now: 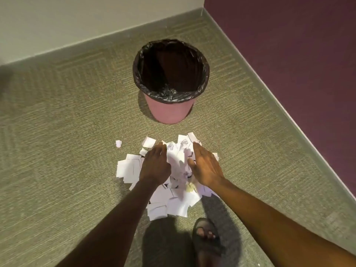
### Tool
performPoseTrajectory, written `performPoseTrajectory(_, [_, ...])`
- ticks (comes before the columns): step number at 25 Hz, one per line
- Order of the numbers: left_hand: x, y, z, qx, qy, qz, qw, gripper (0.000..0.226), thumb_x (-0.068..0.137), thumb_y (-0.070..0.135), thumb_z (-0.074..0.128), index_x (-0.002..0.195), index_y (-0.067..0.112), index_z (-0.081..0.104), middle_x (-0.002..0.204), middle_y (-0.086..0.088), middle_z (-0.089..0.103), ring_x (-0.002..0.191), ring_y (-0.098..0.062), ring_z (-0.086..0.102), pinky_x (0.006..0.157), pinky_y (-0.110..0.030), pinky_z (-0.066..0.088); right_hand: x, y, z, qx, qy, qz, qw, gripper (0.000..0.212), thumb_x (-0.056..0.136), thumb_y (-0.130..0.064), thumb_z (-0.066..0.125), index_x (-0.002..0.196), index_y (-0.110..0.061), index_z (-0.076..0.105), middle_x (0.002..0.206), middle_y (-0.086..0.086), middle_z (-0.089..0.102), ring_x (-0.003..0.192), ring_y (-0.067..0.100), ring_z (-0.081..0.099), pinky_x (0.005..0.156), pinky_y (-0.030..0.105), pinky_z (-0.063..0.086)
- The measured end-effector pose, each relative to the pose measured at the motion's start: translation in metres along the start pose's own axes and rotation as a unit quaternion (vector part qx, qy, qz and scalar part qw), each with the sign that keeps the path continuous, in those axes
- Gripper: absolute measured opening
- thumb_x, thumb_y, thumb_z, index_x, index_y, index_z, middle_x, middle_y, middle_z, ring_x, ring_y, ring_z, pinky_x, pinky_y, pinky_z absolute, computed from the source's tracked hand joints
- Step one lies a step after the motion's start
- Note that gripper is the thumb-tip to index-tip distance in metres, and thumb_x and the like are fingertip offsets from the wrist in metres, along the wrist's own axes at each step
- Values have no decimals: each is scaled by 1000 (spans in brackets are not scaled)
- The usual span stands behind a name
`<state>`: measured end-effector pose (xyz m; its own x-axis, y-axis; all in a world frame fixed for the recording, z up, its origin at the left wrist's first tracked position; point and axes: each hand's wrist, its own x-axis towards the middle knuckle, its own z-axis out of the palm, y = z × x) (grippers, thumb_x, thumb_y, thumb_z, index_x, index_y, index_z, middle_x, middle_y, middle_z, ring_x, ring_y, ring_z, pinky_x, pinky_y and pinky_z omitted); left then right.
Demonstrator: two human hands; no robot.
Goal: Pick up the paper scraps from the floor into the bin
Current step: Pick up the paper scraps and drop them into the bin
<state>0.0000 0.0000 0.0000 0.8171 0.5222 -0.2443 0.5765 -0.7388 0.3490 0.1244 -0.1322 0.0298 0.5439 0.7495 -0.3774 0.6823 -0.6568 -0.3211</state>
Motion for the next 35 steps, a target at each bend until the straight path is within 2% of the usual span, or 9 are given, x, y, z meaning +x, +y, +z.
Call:
performPoseTrajectory(3, [17,-19,38,23,-58,-2,998,71,88,25,51,149,3,22,158,-16,24,146,-26,21,119,-40,20,26,14,43,-5,-18,-18,1000,63,100,-39,44,149,-2,27,148,18,43,134,33,44,110,40,37])
performPoseTrajectory(6, [37,-37,74,24,-102,5,994,71,85,35,54,145,6,28,154,-15,30,142,-28,27,114,-46,28,52,26,76,-31,-56,-17,998,63,97,-44,49,143,-5,32,140,17,49,124,34,51,102,41,45])
performPoseTrajectory(12, [64,-66,116,76,-114,75,988,99,51,56,84,128,4,49,118,-25,62,91,-40,67,66,-45,59,90,36,110,-79,-117,-28,990,73,89,-48,62,142,-8,31,140,15,46,121,36,51,93,43,46])
performPoseTrajectory(16, [64,-68,140,71,-144,60,985,116,26,70,84,120,13,47,102,-16,70,67,-29,68,43,-34,54,95,46,125,-91,-127,-52,986,71,88,-39,66,142,-9,30,139,14,46,123,36,49,93,44,45])
performPoseTrajectory(22, [53,-65,149,56,-108,65,990,115,17,38,94,120,13,51,99,-12,67,66,-24,63,42,-22,50,92,49,123,-54,-117,-44,991,74,88,-31,69,146,-13,28,143,13,45,127,32,47,98,42,45])
performPoseTrajectory(25, [47,-62,142,42,-87,71,993,115,47,29,94,142,11,31,120,-16,57,83,-26,62,63,-29,57,94,49,129,10,-111,0,994,71,84,-30,73,142,-9,38,140,12,50,128,30,49,100,38,44])
performPoseTrajectory(27, [49,-58,142,19,-107,51,993,99,78,16,75,153,17,10,139,-14,36,110,-30,51,89,-39,50,100,49,132,78,-112,37,990,55,78,-27,79,124,-8,54,113,9,62,104,26,59,87,33,47])
performPoseTrajectory(30, [54,-59,141,8,-112,18,994,95,84,14,69,154,23,3,148,-10,23,124,-29,40,95,-42,47,104,46,125,182,-108,68,975,28,75,-13,81,77,-16,53,71,-4,47,66,14,46,64,28,40])
performPoseTrajectory(35, [60,-63,138,-84,-132,23,987,94,82,25,72,153,29,9,151,-3,32,131,-25,40,104,-42,41,102,48,107,259,-96,59,959,36,76,0,78,64,-14,48,65,-4,42,60,10,41,57,20,36])
